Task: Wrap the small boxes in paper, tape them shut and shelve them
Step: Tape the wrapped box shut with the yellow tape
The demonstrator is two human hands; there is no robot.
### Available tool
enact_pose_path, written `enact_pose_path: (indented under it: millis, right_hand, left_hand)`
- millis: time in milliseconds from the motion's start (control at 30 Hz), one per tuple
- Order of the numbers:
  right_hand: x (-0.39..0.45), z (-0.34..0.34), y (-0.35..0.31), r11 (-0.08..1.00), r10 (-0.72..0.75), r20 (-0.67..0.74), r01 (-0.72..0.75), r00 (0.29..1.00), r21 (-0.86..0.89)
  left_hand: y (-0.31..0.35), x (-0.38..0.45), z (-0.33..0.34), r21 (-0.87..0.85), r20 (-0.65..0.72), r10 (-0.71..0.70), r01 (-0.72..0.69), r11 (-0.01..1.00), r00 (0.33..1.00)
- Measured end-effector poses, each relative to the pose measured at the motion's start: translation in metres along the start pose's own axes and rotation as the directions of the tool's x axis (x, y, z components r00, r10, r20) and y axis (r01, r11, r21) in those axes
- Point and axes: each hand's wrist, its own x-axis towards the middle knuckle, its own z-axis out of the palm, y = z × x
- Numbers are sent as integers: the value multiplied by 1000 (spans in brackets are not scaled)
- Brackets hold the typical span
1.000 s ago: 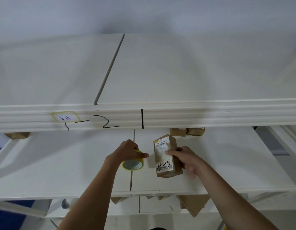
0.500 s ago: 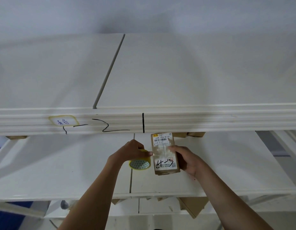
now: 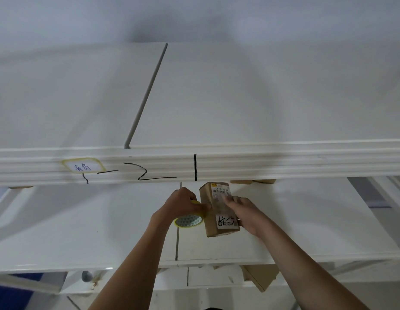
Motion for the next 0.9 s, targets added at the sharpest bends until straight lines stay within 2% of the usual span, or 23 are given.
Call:
enact_pose_path:
  millis: [100,167,267,400,500,700,800,900]
  right_hand:
    - [0,7,0,963,12,-24,-18,1000,-270]
    - [5,10,3,946,14,-49,-29,999,-323]
    - [10,10,6,952,-20,-74,-4,997,-306]
    - [6,-2,9,963,8,-167,-52,986,-264]
    - [1,-9,7,974,26,-168,-63,986,-216]
    - [-6,-9,3,976,18,-116,-42,993,-212]
    - [-6,-13,2,987,7,-100,-23,995,-160]
    - [-7,-14,-1,989,-16,-60,7,998,-144]
  left_hand:
    - [7,2,4,70,-21,-3,4,998,1000]
    - [11,4,6,117,18,7,-9,993,1000]
    - [12,4,4,144,122,24,-42,989,992]
    - [6,-1,-14,14,218,86,-91,996,972]
    - [-3,-5,-25,-152,247,100,-63,986,964]
    - [-14,-4,-25,-175,230,73,-32,984,971]
    - [-27,-3,-22,-23,64,-27,28,999,998]
    - [-29,-6,-12,46,53,-66,64,997,996]
